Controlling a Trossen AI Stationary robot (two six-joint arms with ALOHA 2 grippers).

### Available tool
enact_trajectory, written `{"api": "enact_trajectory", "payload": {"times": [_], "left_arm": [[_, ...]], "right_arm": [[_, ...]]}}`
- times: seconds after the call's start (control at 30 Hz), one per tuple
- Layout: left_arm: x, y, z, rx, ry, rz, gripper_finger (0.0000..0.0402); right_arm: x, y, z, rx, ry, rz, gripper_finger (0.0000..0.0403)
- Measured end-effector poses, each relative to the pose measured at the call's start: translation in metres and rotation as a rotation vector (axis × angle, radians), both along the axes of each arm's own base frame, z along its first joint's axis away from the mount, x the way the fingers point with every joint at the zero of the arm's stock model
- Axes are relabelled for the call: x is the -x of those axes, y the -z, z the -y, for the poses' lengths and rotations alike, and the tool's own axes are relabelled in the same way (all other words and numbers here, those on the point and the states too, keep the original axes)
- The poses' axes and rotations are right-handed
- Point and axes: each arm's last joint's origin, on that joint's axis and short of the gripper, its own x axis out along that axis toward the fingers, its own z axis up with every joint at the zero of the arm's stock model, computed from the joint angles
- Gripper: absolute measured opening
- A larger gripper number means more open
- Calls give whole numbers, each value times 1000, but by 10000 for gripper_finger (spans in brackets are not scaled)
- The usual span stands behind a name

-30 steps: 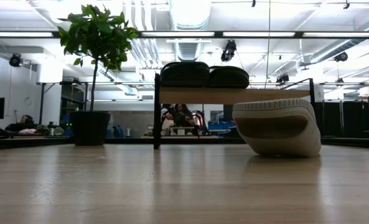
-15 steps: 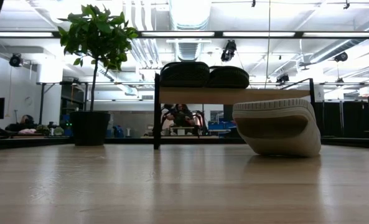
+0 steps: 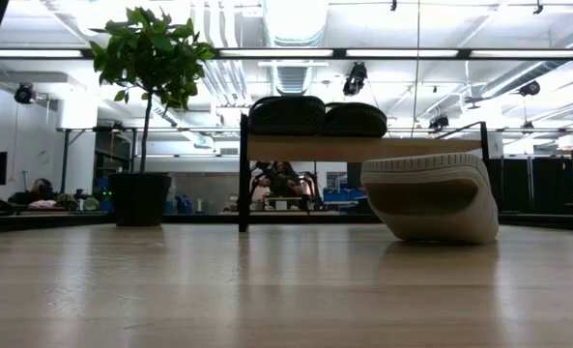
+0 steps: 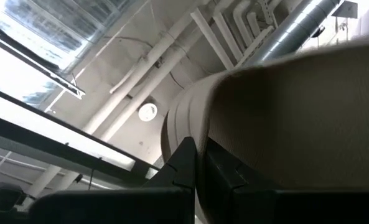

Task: Pick and place slides into the shelf
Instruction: Put the right gray slide on the shelf

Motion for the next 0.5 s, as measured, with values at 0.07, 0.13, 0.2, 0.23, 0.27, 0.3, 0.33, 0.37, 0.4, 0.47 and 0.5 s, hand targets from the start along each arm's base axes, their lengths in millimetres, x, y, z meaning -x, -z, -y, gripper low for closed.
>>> {"api": "enact_trajectory", "payload": {"times": [0.07, 0.13, 0.2, 0.23, 0.27, 0.3, 0.33, 0.37, 0.4, 0.47, 0.5], "left_arm": [[0, 0, 0, 4, 3, -1, 38], [0, 0, 0, 14, 10, -2, 34], [0, 0, 0, 18, 13, 0, 34], [0, 1, 0, 18, 13, -1, 33], [0, 1, 0, 18, 13, -3, 32], [-1, 1, 0, 19, 13, -5, 32], [0, 1, 0, 20, 11, -7, 32], [0, 1, 0, 25, 6, -8, 32], [0, 1, 0, 31, 0, -7, 32], [0, 1, 0, 37, -5, -6, 32], [1, 1, 0, 37, -5, -7, 32]], "right_arm": [[-1, 1, 0, 11, -6, -4, 9], [-1, 1, -1, 14, -11, -4, 9], [-1, 1, -1, 14, -12, -3, 9], [-1, 1, -1, 14, -11, -3, 9], [-1, 1, -1, 14, -12, -2, 10], [-1, 1, -1, 14, -12, -1, 12], [-1, 1, -1, 14, -12, -1, 13], [-1, 1, -1, 15, -11, -1, 16], [-1, 1, -1, 18, -13, 0, 18], [-1, 1, -1, 33, -17, -2, 25], [-1, 1, -1, 40, -16, -3, 28]]}}
